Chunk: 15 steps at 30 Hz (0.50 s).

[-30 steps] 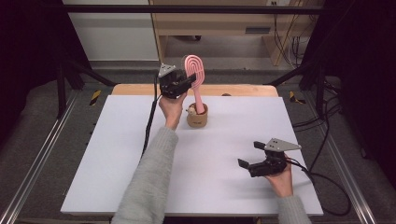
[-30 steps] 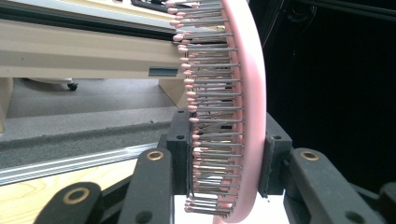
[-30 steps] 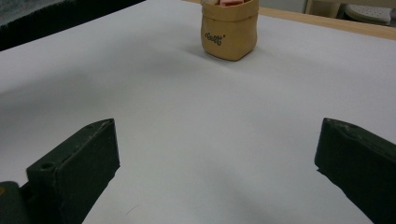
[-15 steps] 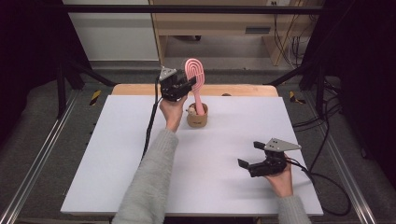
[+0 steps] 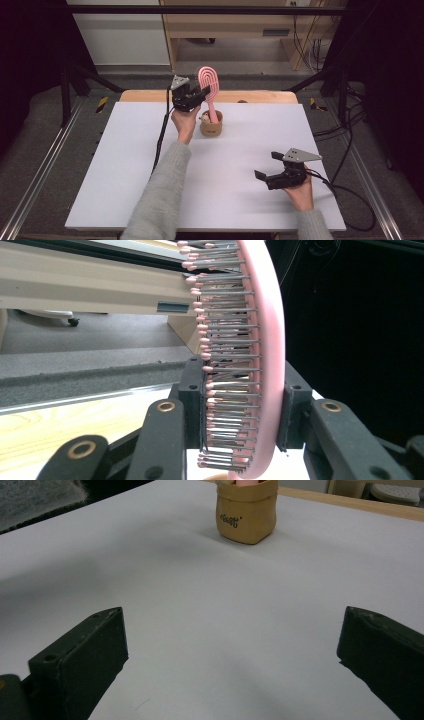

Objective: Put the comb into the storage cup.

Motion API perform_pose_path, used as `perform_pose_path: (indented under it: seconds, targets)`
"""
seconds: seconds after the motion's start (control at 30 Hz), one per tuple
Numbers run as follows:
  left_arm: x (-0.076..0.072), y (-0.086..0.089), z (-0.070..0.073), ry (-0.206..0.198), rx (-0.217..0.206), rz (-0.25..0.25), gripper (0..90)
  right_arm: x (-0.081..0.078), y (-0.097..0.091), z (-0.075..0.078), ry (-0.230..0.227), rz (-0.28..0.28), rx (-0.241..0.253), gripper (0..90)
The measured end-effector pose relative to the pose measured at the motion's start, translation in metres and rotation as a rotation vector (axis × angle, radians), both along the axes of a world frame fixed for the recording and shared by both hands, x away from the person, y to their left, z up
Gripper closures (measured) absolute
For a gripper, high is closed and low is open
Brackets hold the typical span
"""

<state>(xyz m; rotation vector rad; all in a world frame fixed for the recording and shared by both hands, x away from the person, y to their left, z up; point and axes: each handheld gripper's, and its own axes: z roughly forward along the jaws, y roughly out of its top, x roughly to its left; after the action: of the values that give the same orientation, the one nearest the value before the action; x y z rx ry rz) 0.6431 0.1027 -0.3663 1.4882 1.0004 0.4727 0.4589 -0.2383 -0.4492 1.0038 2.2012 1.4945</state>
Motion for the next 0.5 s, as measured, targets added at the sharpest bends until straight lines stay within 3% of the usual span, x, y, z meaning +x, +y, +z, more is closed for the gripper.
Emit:
perform_pose_path:
  seconds: [0.5]
  targets:
    - [-0.004, 0.005, -0.013, 0.007, -0.012, 0.004, 63.9, 0.000, 0.000, -0.001, -0.003, 0.000, -0.002, 0.3]
